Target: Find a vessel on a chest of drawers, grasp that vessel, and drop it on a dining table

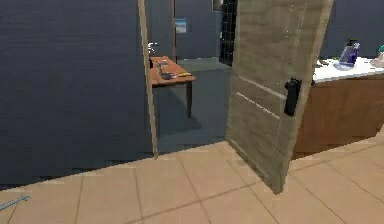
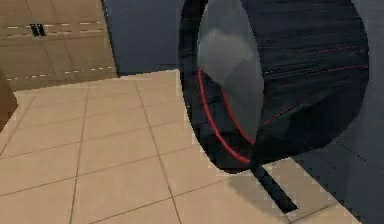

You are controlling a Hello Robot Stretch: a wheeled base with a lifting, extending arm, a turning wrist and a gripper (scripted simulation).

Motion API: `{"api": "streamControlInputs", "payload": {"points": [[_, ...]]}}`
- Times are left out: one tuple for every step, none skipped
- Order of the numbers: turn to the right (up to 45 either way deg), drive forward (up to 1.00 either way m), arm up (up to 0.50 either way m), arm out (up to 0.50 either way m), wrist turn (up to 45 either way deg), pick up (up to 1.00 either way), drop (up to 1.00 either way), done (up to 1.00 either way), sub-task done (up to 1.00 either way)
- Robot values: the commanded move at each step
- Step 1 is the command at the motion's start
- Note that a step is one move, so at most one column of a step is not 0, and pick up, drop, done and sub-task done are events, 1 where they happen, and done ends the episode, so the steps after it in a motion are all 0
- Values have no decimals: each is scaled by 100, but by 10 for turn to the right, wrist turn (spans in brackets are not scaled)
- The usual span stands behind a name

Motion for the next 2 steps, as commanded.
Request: {"api": "streamControlInputs", "payload": {"points": [[0,100,0,0,0,0,0,0,0],[-30,0,0,0,0,0,0,0,0]]}}
